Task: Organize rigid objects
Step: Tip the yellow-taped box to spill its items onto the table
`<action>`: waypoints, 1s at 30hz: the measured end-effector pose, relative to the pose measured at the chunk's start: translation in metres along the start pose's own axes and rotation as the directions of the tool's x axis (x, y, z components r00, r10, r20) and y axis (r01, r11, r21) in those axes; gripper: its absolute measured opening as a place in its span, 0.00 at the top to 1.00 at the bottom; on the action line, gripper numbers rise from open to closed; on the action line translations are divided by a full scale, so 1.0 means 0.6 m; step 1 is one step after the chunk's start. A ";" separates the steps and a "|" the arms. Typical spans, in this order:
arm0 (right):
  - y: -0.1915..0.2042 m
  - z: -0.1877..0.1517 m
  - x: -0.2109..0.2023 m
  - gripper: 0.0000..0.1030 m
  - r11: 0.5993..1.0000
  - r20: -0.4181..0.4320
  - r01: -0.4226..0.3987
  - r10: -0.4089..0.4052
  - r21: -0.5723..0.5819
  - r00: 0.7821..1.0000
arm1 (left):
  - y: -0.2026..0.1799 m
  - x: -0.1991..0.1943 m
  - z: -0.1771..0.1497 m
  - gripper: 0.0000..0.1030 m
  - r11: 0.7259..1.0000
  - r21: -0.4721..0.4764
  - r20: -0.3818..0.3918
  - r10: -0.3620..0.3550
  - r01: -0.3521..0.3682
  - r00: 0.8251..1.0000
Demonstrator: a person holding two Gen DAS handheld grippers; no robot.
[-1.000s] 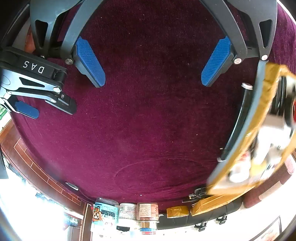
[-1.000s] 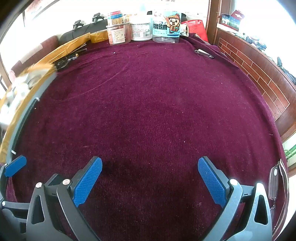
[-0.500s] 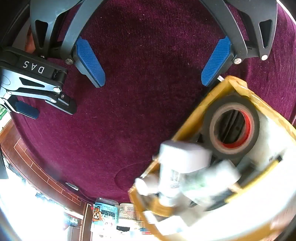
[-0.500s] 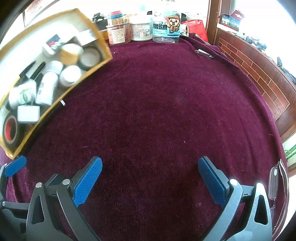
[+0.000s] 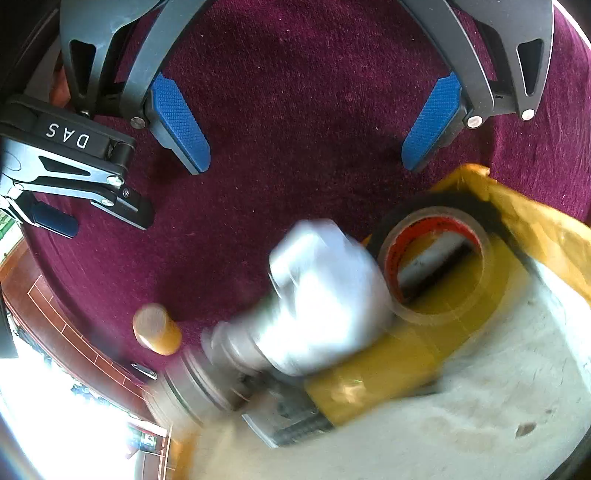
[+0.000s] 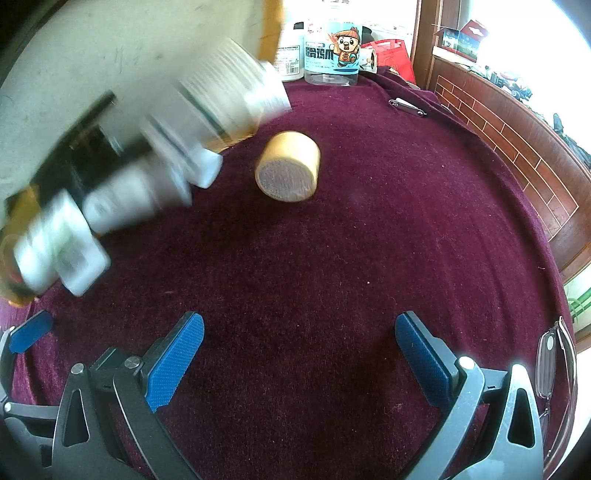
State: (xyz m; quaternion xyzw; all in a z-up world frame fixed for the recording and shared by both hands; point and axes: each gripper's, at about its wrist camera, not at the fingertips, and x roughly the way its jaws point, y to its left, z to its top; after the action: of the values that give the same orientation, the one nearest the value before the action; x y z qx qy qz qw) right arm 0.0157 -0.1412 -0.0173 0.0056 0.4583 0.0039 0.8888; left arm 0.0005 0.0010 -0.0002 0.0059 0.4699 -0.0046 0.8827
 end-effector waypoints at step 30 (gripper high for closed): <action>0.001 0.006 0.005 0.01 1.000 0.000 -0.001 0.001 -0.001 1.000 | 0.001 0.002 -0.004 0.00 1.000 0.001 -0.001 -0.001 0.001 1.000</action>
State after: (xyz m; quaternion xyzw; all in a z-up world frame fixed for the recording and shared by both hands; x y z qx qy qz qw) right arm 0.0202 -0.1406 -0.0178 0.0055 0.4581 0.0043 0.8889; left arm -0.0006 0.0013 -0.0025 0.0061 0.4704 -0.0053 0.8824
